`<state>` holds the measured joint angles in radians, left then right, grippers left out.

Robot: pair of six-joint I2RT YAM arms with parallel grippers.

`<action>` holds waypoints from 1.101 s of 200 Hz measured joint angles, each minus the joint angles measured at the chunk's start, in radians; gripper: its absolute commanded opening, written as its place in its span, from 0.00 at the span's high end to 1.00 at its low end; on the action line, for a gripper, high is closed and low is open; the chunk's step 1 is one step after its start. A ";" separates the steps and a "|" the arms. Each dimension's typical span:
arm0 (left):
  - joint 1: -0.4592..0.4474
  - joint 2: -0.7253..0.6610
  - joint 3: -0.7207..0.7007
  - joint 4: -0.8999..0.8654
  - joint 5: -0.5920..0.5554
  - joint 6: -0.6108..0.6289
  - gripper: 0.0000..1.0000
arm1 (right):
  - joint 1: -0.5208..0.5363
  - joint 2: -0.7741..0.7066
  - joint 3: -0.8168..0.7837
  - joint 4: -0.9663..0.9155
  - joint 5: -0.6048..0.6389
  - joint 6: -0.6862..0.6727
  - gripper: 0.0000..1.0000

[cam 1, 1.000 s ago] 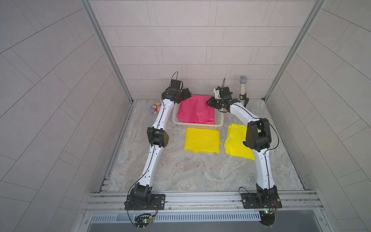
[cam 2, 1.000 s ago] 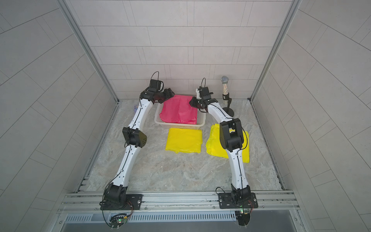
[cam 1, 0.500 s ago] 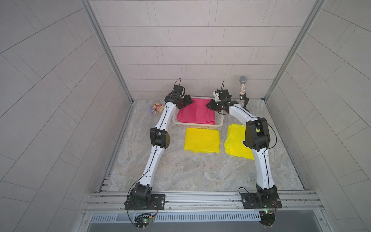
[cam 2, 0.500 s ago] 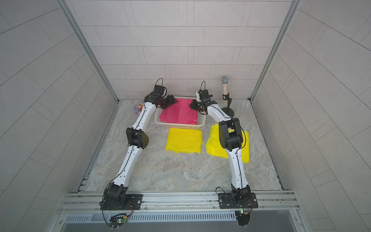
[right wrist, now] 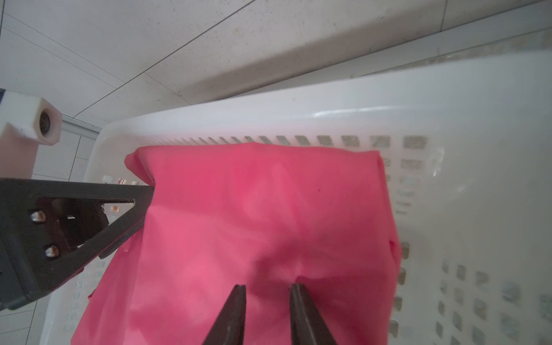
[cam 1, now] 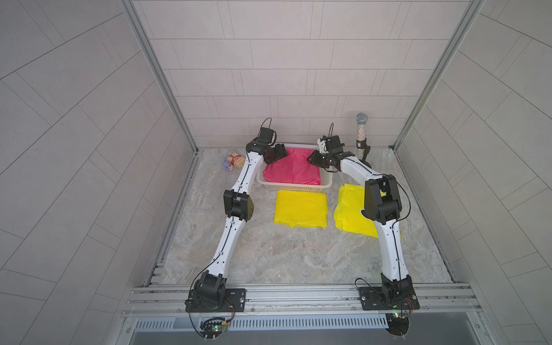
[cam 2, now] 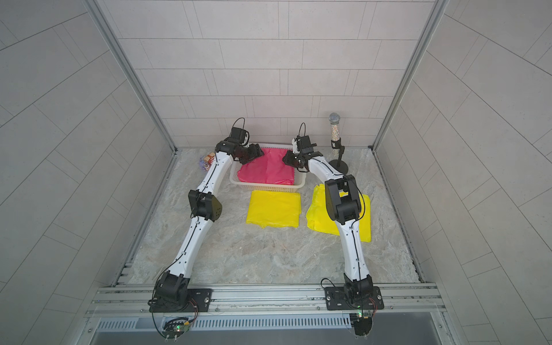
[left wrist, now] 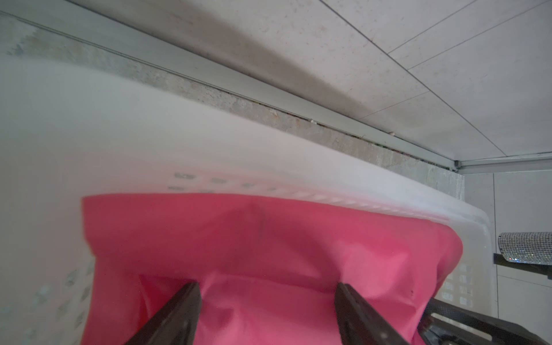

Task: Put the folded raincoat in the basket
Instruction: Place the raincoat in the basket, then pick up the raincoat from the center of the board.

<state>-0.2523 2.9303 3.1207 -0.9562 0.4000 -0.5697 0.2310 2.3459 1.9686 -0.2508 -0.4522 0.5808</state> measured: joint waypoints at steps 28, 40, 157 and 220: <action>-0.006 -0.021 0.000 -0.039 -0.006 0.017 0.02 | 0.000 -0.004 -0.005 0.000 -0.006 0.000 0.64; -0.008 -0.036 0.000 -0.057 -0.012 0.021 0.00 | 0.000 -0.017 -0.016 -0.005 -0.007 0.000 0.62; -0.038 -0.323 0.004 -0.296 -0.050 0.127 0.00 | 0.045 -0.389 -0.225 -0.053 0.006 -0.032 0.61; -0.109 -0.333 0.003 -0.455 -0.150 0.254 0.00 | 0.105 -0.555 -0.587 -0.013 0.052 -0.043 0.53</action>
<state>-0.3618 2.5977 3.1233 -1.4113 0.2504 -0.3153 0.3355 1.7912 1.3815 -0.2634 -0.4004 0.5381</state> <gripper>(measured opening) 0.999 0.462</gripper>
